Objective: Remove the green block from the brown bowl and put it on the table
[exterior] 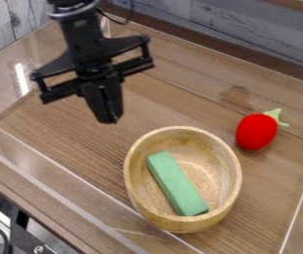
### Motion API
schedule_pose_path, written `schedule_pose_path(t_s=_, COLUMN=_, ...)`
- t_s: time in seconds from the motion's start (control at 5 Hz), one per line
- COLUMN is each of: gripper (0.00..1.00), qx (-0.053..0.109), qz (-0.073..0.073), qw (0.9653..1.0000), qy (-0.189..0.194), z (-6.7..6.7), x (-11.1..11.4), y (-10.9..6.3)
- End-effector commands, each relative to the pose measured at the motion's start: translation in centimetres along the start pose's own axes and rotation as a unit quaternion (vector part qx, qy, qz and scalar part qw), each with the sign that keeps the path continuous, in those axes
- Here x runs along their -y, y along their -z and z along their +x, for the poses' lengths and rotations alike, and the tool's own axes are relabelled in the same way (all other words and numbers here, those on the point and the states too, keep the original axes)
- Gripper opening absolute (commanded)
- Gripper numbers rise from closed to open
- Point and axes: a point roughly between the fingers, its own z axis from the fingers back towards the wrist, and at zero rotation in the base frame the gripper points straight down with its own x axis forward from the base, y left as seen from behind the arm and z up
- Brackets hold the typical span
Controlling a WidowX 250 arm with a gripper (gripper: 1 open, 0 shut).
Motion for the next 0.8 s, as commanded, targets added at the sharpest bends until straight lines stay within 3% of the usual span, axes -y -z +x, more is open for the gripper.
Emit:
schedule_pose_path(t_s=0.0, gripper=0.0, qx=0.015, qz=-0.015, qw=0.9997, qy=0.015, z=1.6, x=0.7, y=0.3)
schedule_pose_path(t_s=0.4, gripper=0.0, qx=0.018, qz=-0.015, qw=0.9988, qy=0.044, z=2.9, x=0.4, y=3.3)
schedule_pose_path(t_s=0.6, gripper=1.0, qx=0.023, qz=-0.018, qw=0.9978, qy=0.06, z=2.5, x=1.4, y=3.8)
